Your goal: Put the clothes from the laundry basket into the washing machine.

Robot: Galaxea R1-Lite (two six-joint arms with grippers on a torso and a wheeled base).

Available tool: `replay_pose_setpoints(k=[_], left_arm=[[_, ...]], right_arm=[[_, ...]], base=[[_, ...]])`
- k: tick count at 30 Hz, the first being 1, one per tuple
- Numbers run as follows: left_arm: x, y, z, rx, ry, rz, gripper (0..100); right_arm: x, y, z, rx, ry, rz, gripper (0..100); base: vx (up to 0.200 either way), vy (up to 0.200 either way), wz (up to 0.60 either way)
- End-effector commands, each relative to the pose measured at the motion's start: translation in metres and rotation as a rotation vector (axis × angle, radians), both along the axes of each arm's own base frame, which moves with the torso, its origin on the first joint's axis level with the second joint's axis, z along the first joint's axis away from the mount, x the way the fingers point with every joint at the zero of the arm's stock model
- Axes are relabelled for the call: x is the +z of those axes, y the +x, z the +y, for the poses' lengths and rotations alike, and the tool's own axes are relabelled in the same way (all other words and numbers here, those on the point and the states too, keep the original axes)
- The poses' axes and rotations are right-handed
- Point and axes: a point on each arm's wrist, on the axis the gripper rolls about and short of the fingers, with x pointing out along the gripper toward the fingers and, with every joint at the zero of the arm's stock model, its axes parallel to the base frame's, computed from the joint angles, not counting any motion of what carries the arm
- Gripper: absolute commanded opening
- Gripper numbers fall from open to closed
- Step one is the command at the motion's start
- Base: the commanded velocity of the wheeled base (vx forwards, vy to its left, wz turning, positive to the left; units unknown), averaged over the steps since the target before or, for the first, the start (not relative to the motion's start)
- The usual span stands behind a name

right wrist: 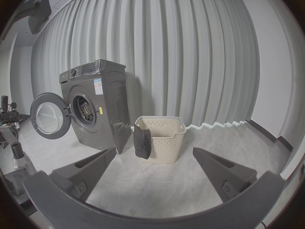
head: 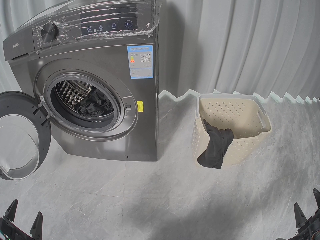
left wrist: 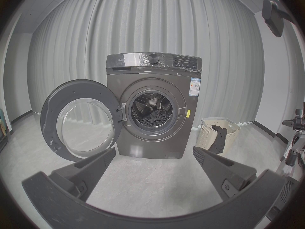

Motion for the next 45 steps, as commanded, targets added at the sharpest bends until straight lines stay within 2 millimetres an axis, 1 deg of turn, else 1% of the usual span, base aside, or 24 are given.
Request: replay_pose_setpoints(k=[1, 2, 20, 32, 41, 45], left_arm=[[-0.0048, 0.0001, 0.0000, 0.001, -0.001, 0.001, 100], [-0.0048, 0.0001, 0.0000, 0.001, -0.001, 0.001, 100], [-0.0048, 0.0001, 0.0000, 0.001, 0.001, 0.001, 100], [-0.0048, 0.0001, 0.0000, 0.001, 0.002, 0.001, 100], [-0.0048, 0.0001, 0.0000, 0.001, 0.002, 0.001, 100], [-0.0048, 0.0001, 0.0000, 0.001, 0.004, 0.001, 100]], right_arm=[[-0.0047, 0.0001, 0.0000, -0.001, 0.000, 0.000, 100], [-0.0047, 0.0001, 0.0000, 0.001, 0.000, 0.000, 100], [-0.0047, 0.0001, 0.0000, 0.001, 0.000, 0.000, 100], [-0.0047, 0.0001, 0.0000, 0.001, 0.000, 0.000, 100], [-0.0047, 0.0001, 0.0000, 0.001, 0.000, 0.000, 100], [-0.0047, 0.0001, 0.0000, 0.001, 0.000, 0.000, 100]], base=[[0.000, 0.000, 0.00], [0.000, 0.000, 0.00], [0.000, -0.200, 0.00], [0.000, 0.000, 0.00], [0.000, -0.200, 0.00], [0.000, 0.000, 0.00]])
